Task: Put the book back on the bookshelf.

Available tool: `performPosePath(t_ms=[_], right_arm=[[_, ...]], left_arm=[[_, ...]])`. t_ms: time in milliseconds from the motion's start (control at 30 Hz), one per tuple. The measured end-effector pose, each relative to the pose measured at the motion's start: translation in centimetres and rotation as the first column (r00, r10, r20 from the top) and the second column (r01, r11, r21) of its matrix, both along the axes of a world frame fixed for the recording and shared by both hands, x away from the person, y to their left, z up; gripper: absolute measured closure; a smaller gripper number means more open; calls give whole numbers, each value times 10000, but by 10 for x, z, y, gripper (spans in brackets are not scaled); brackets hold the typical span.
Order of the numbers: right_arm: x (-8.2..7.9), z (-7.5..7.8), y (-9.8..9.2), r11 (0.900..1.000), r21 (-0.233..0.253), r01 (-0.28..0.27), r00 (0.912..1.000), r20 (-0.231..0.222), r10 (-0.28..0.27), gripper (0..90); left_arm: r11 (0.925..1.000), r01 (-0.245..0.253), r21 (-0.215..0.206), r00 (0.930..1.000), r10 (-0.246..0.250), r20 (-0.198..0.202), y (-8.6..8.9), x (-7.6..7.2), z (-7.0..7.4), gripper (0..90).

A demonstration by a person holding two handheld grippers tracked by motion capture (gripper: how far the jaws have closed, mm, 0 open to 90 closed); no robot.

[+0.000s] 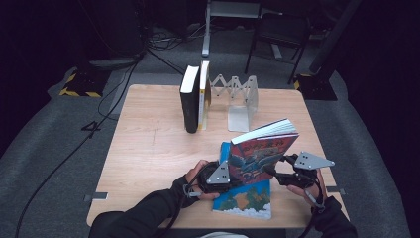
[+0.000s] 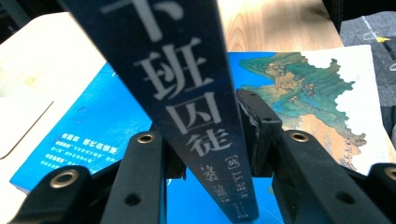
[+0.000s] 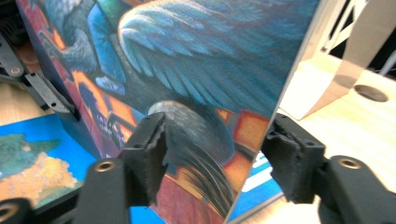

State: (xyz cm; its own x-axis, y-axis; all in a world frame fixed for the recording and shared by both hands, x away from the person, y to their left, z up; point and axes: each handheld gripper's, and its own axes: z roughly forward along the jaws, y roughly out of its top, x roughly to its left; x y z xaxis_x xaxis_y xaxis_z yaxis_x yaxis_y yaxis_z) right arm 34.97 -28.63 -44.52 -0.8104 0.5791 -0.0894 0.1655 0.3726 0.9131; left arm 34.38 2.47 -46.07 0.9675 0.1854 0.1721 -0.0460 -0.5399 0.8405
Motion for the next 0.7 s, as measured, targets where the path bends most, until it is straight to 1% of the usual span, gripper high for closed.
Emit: performPosePath(t_ms=[67,133,167,200,267,300,367,433,467,533,567,600,633,700], right_arm=[[-3,-1,-1,9999,43,108,9997,226,-109,509],[-5,-1,-2,9999,31,168,9993,343,-169,539],[-6,-1,-2,9998,39,198,9992,337,-200,546],[-7,-1,-2,9997,72,241,9990,376,-244,551],[-8,-2,-2,9996,82,282,9988,410,-285,554],[-10,-1,-2,9995,17,307,9985,446,-307,554],[-12,-1,-2,9994,-41,340,9982,501,-338,555],[-14,0,-2,9994,-71,347,9979,555,-342,558],[-15,-1,-2,9994,-58,330,9979,559,-326,559],[-16,0,-3,9995,-81,305,9979,572,-299,560],[-16,0,-3,9995,-81,305,9979,572,-299,560],[-16,0,-3,9994,-102,319,9979,574,-313,561],[-16,0,-3,9994,-107,343,9977,586,-337,561],[-17,0,-3,9993,-133,338,9978,582,-330,560]], left_arm=[[9974,-296,-655,9995,290,-106,2,2,9,636],[9917,-460,-1200,9986,425,-320,6,5,18,643],[9900,-465,-1330,9986,425,-330,7,7,22,647],[9897,-460,-1352,9986,421,-310,7,7,25,648],[9920,-405,-1196,9992,397,-88,5,7,29,644],[9907,-389,-1305,9992,381,-91,4,7,31,643],[9861,-366,-1623,9993,342,-174,3,7,38,640],[9804,-295,-1947,9996,286,-77,3,7,49,640],[9769,-258,-2121,9996,237,-122,3,7,53,641],[9723,-257,-2321,9996,227,-154,3,8,60,640],[9723,-257,-2321,9996,227,-154,3,8,60,640],[9686,-290,-2467,9996,264,-138,2,9,65,640],[9675,-295,-2513,9996,277,-104,1,9,67,638],[9627,-334,-2684,9994,316,-111,0,8,72,638]])
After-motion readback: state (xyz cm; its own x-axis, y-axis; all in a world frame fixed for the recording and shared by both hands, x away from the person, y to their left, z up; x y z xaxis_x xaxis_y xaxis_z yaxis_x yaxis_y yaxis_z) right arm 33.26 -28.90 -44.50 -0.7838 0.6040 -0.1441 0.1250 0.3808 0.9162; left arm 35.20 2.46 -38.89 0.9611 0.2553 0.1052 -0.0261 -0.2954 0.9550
